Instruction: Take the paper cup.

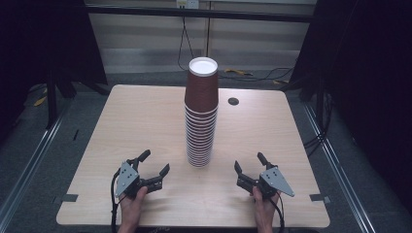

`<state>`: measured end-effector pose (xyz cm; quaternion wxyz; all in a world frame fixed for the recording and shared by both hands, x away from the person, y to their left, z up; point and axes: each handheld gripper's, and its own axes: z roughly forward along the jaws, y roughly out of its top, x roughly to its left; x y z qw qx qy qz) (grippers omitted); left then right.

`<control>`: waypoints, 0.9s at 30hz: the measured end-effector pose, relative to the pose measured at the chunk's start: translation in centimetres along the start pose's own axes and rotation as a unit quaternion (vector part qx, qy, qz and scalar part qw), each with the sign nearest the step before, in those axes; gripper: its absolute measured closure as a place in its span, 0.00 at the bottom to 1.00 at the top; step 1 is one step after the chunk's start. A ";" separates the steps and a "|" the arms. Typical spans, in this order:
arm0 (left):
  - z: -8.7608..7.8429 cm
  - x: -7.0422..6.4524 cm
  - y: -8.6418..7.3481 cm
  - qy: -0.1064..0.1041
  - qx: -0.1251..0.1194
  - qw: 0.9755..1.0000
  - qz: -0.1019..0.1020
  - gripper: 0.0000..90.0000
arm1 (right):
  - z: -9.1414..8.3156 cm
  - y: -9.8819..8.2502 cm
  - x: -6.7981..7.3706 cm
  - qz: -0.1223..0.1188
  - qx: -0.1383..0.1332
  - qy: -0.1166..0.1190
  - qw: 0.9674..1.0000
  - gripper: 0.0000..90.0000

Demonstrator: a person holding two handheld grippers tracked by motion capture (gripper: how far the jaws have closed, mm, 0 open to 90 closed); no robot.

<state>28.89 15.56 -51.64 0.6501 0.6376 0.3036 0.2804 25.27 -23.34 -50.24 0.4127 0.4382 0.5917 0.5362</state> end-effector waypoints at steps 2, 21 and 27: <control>0.0 0.1 0.0 -0.004 0.000 1.000 0.000 0.17 | 0.0 0.0 0.0 0.001 0.001 0.002 1.000 0.14; 0.0 0.1 0.0 -0.008 0.001 1.000 0.001 0.17 | 0.2 0.2 -0.1 0.011 0.026 0.022 0.999 0.14; 0.0 0.1 0.0 -0.008 0.001 1.000 0.001 0.17 | 0.6 0.5 0.4 0.007 0.059 0.054 0.997 0.15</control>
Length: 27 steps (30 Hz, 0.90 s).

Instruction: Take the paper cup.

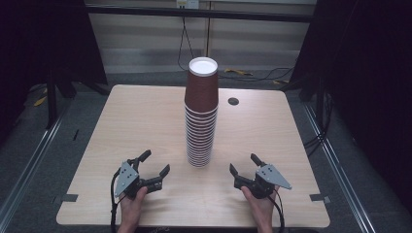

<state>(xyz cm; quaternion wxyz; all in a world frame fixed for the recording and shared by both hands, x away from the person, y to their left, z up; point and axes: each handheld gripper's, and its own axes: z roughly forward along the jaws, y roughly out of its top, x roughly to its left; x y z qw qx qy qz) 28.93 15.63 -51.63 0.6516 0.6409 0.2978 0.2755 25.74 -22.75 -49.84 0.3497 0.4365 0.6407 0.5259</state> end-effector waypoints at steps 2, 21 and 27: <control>0.0 0.0 0.0 0.000 0.000 1.000 0.000 0.17 | 0.0 0.4 0.3 -0.006 0.005 0.012 1.000 0.15; 0.0 0.0 0.0 -0.005 0.000 1.000 0.000 0.17 | -0.1 3.6 0.5 0.004 -0.003 0.088 0.996 0.23; 0.0 0.0 0.0 -0.006 -0.001 1.000 0.000 0.17 | -0.4 4.7 0.8 0.005 -0.035 0.105 0.994 0.25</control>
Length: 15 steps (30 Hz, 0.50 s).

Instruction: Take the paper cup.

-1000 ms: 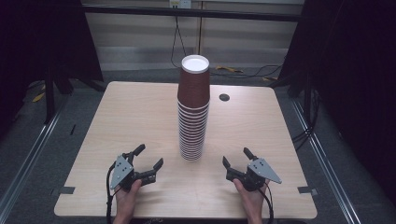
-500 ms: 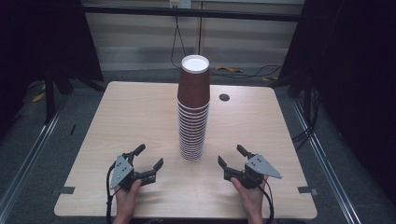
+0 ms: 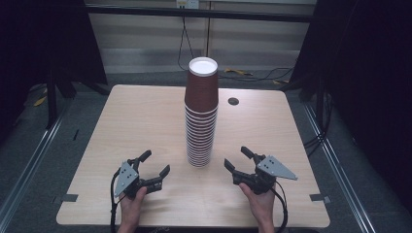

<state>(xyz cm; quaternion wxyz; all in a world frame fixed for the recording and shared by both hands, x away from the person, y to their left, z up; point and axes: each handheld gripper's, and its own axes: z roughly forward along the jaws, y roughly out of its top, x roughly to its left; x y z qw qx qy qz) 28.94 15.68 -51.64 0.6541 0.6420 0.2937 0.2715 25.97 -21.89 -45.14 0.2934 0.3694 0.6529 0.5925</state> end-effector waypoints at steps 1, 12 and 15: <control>0.0 0.0 0.0 0.000 0.000 1.000 0.000 0.17 | 0.0 0.0 0.0 0.000 0.000 0.000 1.000 0.25; 0.0 0.0 0.0 -0.002 0.001 1.000 0.000 0.17 | 0.4 2.1 -0.1 0.002 0.020 0.030 0.999 0.22; 0.0 0.0 0.0 -0.003 0.001 1.000 0.000 0.17 | 0.5 2.6 -0.3 0.012 0.028 0.031 0.999 0.22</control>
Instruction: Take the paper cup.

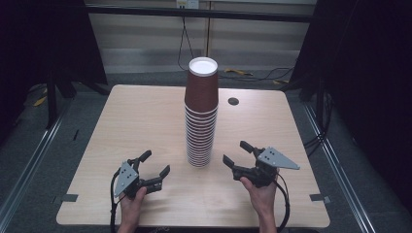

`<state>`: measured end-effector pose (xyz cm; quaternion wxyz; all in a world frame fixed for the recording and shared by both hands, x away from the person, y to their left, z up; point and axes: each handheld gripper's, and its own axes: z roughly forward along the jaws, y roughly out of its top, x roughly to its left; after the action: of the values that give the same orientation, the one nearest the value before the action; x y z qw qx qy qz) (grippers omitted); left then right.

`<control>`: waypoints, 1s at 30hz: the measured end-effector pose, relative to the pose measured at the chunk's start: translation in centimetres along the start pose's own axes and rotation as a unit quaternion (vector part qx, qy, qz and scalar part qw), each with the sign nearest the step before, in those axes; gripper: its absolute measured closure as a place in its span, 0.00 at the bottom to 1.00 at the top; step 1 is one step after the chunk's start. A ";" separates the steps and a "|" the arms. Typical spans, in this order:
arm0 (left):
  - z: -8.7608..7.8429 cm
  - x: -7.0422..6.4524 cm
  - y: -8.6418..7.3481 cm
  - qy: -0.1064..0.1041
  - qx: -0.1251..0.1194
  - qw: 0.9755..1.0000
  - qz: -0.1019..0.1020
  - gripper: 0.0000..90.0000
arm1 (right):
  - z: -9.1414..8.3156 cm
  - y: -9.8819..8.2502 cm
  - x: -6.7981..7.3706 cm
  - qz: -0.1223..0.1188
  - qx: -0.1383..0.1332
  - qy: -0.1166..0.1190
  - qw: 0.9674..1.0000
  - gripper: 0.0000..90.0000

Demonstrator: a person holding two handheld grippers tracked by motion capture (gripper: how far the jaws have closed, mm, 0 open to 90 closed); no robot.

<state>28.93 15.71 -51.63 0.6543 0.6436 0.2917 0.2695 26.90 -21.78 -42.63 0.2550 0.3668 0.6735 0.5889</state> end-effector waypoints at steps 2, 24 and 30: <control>0.0 0.0 0.0 -0.001 0.000 1.000 0.000 0.17 | 0.0 0.1 0.0 0.001 0.002 0.001 1.000 0.22; 0.0 0.0 0.0 -0.004 0.000 1.000 0.000 0.17 | 1.8 6.6 -0.4 -0.023 -0.008 0.077 0.997 0.20; 0.0 0.0 0.0 -0.003 0.000 1.000 0.000 0.17 | 2.2 8.3 -0.4 -0.031 -0.007 0.089 0.995 0.20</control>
<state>28.91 15.75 -51.63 0.6550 0.6448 0.2897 0.2670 30.50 -20.46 -34.92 0.2149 0.2894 0.7004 0.6160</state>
